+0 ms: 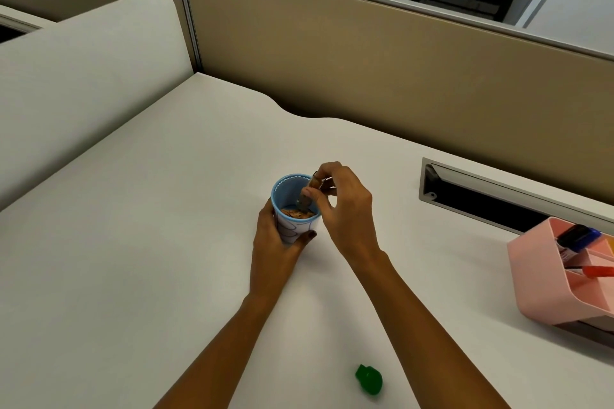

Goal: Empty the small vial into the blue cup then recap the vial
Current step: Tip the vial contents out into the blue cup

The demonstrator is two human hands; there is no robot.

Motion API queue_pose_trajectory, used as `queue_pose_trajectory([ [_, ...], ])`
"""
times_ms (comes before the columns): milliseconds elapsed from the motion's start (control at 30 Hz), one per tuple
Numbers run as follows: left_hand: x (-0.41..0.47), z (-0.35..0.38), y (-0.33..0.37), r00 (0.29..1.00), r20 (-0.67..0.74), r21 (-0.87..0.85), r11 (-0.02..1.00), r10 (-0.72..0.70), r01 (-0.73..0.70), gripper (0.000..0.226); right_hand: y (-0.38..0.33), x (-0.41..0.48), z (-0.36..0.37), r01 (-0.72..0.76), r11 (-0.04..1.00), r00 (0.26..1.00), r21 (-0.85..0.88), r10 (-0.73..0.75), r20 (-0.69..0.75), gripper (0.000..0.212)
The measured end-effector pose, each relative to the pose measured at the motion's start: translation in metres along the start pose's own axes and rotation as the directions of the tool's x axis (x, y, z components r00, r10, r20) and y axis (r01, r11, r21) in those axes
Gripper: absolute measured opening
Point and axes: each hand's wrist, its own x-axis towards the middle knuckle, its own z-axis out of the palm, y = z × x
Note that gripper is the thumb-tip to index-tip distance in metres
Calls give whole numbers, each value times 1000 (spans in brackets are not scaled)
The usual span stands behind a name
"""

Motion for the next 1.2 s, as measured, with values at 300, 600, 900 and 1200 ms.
queue_pose_trajectory([
  [300, -2, -3, 6, 1000, 3, -24, 999, 27, -27, 72, -2, 1, -1, -63, 997, 998, 44, 64, -25, 36],
  [600, -3, -3, 10, 1000, 12, -16, 1000, -6, 6, 73, -2, -1, -1, -66, 996, 998, 53, 65, 9, 36],
  [900, -3, -2, 6, 999, -11, -21, 999, 41, -41, 68, -3, -2, -3, -19, 1000, 1000, 23, 18, 24, 29],
  [1200, -3, -2, 3, 999, -17, -11, 999, 43, -43, 71, -2, -4, -3, -56, 998, 998, 33, 55, 16, 37],
])
